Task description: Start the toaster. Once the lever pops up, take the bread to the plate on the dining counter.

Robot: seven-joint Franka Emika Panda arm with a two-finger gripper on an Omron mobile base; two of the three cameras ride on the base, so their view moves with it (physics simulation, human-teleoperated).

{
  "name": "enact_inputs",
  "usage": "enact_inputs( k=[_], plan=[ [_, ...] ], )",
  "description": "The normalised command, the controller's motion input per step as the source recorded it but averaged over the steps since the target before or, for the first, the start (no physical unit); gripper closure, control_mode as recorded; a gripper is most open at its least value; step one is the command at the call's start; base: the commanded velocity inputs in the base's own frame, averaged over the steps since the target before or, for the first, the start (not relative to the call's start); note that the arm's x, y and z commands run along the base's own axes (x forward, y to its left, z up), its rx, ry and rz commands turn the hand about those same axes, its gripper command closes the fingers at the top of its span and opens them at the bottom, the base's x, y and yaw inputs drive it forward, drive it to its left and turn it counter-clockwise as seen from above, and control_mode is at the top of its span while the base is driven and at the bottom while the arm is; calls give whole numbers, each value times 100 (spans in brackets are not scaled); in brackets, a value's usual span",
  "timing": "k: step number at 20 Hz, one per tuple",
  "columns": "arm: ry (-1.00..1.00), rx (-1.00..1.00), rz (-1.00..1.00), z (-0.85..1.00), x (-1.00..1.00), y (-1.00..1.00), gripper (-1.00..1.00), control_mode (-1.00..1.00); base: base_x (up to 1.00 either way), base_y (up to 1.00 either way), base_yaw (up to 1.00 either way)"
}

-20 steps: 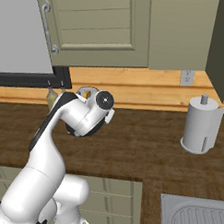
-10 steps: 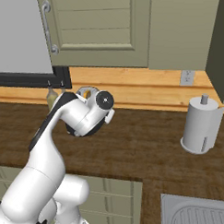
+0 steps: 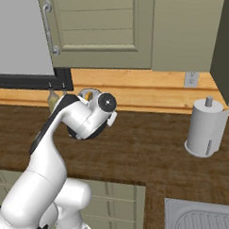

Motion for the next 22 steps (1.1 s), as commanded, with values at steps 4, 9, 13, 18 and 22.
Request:
enact_inputs(
  k=[4, 9, 13, 18, 22],
  plan=[
    [0, 0, 0, 0, 0, 0, -100, -100, 0, 0, 0],
    [0, 0, 0, 0, 0, 0, -100, -100, 0, 0, 0],
    [0, 0, 0, 0, 0, 0, -100, -100, 0, 0, 0],
    [0, 0, 0, 0, 0, 0, -100, -100, 0, 0, 0],
    [0, 0, 0, 0, 0, 0, -100, -100, 0, 0, 0]
  ],
)
